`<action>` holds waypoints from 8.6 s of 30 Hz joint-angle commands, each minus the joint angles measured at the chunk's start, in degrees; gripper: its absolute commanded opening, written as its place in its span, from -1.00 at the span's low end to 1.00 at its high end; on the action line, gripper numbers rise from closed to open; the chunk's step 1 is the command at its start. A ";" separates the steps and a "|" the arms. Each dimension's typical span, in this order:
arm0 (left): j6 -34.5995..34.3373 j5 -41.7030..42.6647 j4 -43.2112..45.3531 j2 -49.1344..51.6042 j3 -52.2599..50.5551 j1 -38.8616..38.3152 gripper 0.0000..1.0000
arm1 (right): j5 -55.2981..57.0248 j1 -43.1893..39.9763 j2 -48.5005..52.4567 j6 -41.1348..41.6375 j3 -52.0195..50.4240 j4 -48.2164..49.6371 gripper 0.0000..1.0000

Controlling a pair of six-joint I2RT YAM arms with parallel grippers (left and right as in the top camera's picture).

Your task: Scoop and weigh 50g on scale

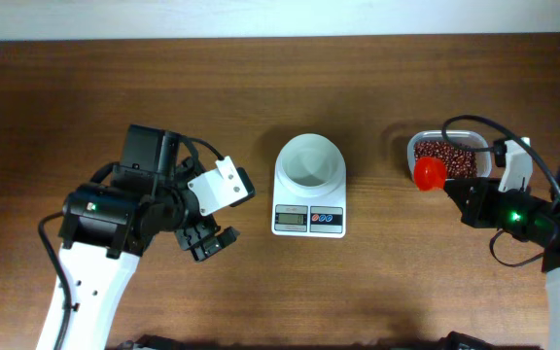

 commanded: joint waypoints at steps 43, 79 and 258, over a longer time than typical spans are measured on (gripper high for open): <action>1.11 2.43 -0.50 0.26 0.42 0.20 0.98 | -0.76 0.31 0.17 -0.44 0.15 -1.53 -0.92; 1.11 2.40 -0.50 0.26 0.42 0.20 0.98 | 24.79 1.44 14.43 -3.65 7.34 7.32 -0.92; 1.11 2.40 -0.50 0.26 0.42 0.20 0.98 | -21.70 24.26 39.06 -0.26 7.21 30.23 -0.92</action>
